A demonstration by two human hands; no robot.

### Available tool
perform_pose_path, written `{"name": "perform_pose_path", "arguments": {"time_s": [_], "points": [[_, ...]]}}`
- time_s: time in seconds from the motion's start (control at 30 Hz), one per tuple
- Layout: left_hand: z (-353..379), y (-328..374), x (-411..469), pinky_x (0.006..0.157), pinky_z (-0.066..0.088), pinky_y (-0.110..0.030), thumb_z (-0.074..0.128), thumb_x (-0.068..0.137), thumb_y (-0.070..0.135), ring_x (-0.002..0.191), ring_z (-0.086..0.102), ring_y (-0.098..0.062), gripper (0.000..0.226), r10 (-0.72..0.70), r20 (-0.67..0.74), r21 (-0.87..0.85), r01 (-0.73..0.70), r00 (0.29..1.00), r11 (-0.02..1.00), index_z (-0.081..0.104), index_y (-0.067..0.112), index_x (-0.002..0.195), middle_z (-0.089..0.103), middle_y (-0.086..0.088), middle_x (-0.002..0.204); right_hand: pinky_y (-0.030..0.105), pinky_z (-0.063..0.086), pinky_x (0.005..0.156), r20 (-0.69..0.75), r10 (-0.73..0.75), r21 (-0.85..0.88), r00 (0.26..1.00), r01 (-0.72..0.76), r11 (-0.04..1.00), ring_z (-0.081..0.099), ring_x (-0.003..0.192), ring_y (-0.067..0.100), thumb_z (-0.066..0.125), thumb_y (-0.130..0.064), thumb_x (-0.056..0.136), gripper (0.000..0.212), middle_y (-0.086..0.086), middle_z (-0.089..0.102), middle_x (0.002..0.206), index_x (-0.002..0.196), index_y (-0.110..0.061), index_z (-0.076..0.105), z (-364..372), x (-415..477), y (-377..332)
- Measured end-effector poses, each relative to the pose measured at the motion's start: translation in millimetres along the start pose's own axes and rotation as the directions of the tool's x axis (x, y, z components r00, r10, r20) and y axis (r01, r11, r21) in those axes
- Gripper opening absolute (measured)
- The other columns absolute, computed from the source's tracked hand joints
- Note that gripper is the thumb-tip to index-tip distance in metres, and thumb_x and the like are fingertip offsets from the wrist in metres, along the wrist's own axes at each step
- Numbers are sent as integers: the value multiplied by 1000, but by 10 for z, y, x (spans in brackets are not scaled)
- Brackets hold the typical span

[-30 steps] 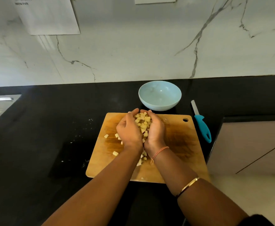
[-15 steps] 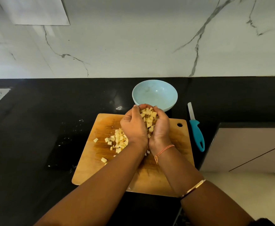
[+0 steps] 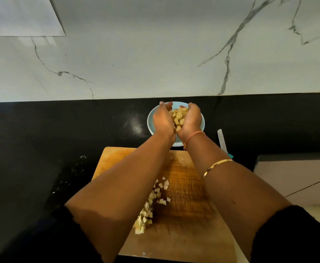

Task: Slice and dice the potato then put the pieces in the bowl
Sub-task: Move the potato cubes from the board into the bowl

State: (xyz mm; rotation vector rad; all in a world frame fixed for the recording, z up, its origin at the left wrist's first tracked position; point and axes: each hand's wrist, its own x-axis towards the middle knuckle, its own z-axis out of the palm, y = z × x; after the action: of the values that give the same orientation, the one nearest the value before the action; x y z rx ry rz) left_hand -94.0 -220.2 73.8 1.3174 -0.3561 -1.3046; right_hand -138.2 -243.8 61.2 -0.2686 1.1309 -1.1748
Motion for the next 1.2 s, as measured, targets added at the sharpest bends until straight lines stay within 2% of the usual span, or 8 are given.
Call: {"name": "perform_pose_path", "arguments": {"time_s": [0.17, 0.3, 0.43, 0.57, 0.67, 0.93, 1.07, 1.2], "points": [[-66, 41, 135, 72, 49, -24, 29, 105, 34, 86, 59, -11, 42, 46, 51, 182, -55, 998, 982, 62, 14, 120, 62, 2, 104, 39, 53, 85, -19, -177, -267, 984, 166, 949, 64, 93, 28, 39, -25, 97, 26, 13, 66, 100, 95, -13, 62, -3, 168, 16], [-72, 94, 224, 80, 39, -24, 29, 104, 26, 97, 53, -10, 38, 136, 117, 370, -170, 984, 913, 58, 15, 126, 60, -1, 124, 28, 43, 78, 132, -434, -662, 891, 405, 631, 59, 102, 25, 37, -12, 98, 31, 15, 63, 110, 117, 0, 59, -44, 223, -30], [-105, 74, 239, 91, 44, -29, 32, 102, 20, 105, 52, -13, 37, 152, 190, 474, -226, 970, 851, 53, 14, 132, 56, -4, 130, 24, 38, 76, 283, -309, -771, 908, 407, 490, 56, 99, 17, 40, -13, 96, 31, 2, 57, 102, 122, -8, 56, -63, 227, -54], [-147, 75, 201, 85, 44, -28, 29, 104, 23, 97, 49, -12, 39, 83, 188, 363, -148, 979, 920, 51, 13, 134, 54, -6, 130, 26, 40, 76, 217, -387, -621, 896, 433, 653, 50, 93, 13, 44, -10, 95, 27, -2, 55, 97, 117, -9, 60, -57, 192, -77], [-178, 131, 160, 90, 45, -26, 33, 102, 7, 102, 53, -15, 37, 85, 119, 146, -102, 989, 984, 51, 9, 134, 58, -7, 121, 26, 48, 73, 47, -311, -148, 949, 314, 938, 58, 83, 18, 50, -9, 92, 13, 5, 61, 83, 95, -5, 62, -78, 67, -122], [-683, 109, -276, 101, 46, -29, 26, 99, -6, 109, 60, -18, 38, 258, 84, -44, -255, 962, 966, 59, 8, 112, 63, -8, 113, 32, 53, 85, 366, -71, 297, 928, -44, 954, 64, 87, 22, 41, -18, 98, 28, 11, 66, 87, 99, -1, 62, -357, -685, 317], [-1250, 7, -268, 100, 47, -27, 31, 96, -8, 110, 61, -16, 38, 372, 43, 249, -370, 927, 895, 62, 10, 108, 65, -5, 113, 34, 54, 87, 338, -165, -84, 926, 204, 975, 65, 94, 24, 44, -14, 97, 25, 13, 68, 94, 101, -2, 66, -466, -780, 730], [-1720, 11, -51, 102, 46, -32, 37, 93, -12, 112, 60, -16, 40, 331, 109, 465, -343, 937, 816, 64, 14, 106, 65, 0, 113, 35, 50, 93, 459, -280, -726, 843, 537, 428, 62, 100, 22, 47, -21, 99, 26, 13, 67, 109, 112, -10, 66, -550, -754, 955]]}}
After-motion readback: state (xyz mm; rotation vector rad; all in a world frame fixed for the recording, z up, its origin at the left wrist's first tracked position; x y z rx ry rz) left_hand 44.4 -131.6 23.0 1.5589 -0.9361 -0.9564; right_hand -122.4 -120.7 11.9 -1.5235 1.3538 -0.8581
